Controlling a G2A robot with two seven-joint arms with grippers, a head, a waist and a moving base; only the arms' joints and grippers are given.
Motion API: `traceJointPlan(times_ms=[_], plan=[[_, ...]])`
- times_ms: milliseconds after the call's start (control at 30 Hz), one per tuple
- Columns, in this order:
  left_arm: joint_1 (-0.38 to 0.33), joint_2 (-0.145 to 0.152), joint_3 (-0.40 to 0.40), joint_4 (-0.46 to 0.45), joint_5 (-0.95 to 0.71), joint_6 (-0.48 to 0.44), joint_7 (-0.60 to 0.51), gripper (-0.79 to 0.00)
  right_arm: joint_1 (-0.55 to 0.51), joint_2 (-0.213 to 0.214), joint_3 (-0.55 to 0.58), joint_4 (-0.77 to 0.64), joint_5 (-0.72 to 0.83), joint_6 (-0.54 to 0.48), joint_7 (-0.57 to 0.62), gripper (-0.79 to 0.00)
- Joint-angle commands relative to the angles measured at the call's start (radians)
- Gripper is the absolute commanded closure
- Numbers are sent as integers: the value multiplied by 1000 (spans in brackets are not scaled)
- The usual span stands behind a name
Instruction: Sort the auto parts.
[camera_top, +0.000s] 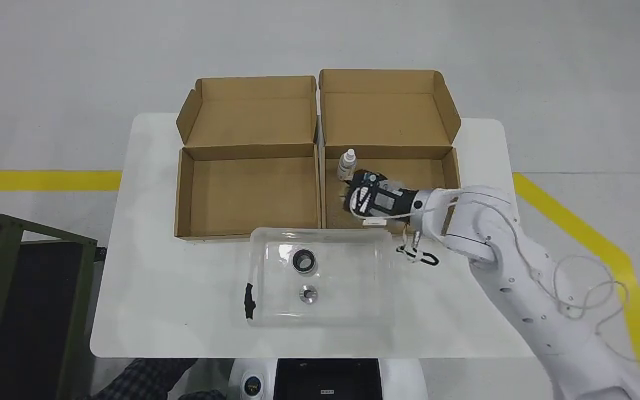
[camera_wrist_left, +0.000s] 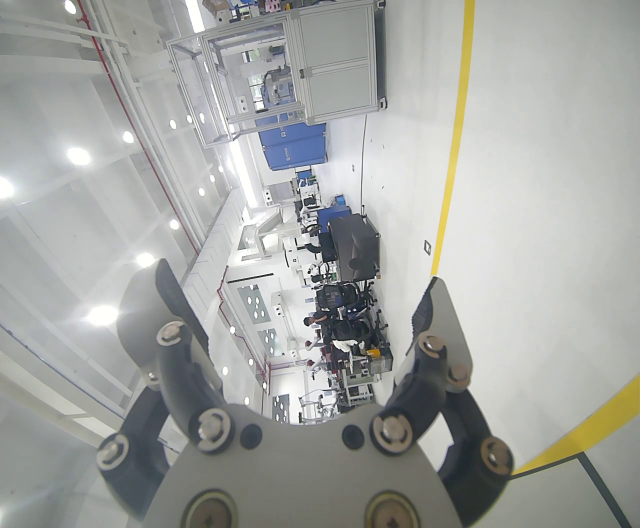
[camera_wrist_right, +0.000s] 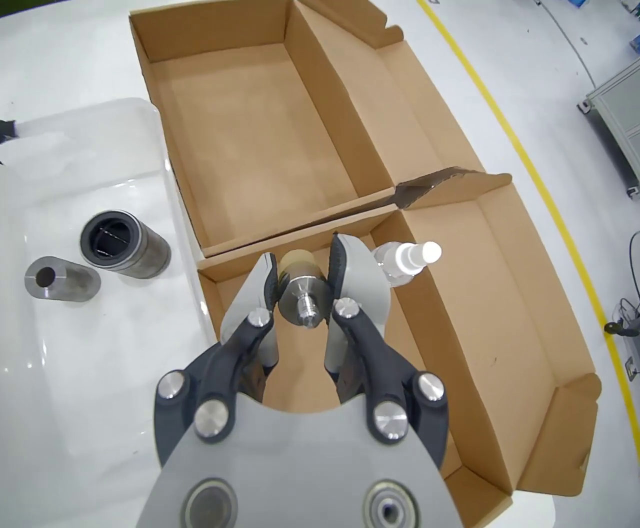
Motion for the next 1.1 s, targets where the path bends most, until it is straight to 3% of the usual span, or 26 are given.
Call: traceJointPlan(times_ms=[0,467,1067], plan=[[0,0,0,0,0,0,0,-785,30,-6,-25,29,10,-5,42,0],[0,0,0,0,0,0,0,-785,200,-57,-183,217,45,-14,229,0],[0,0,0,0,0,0,0,-785,323,-125,-310,441,32,17,224,0]])
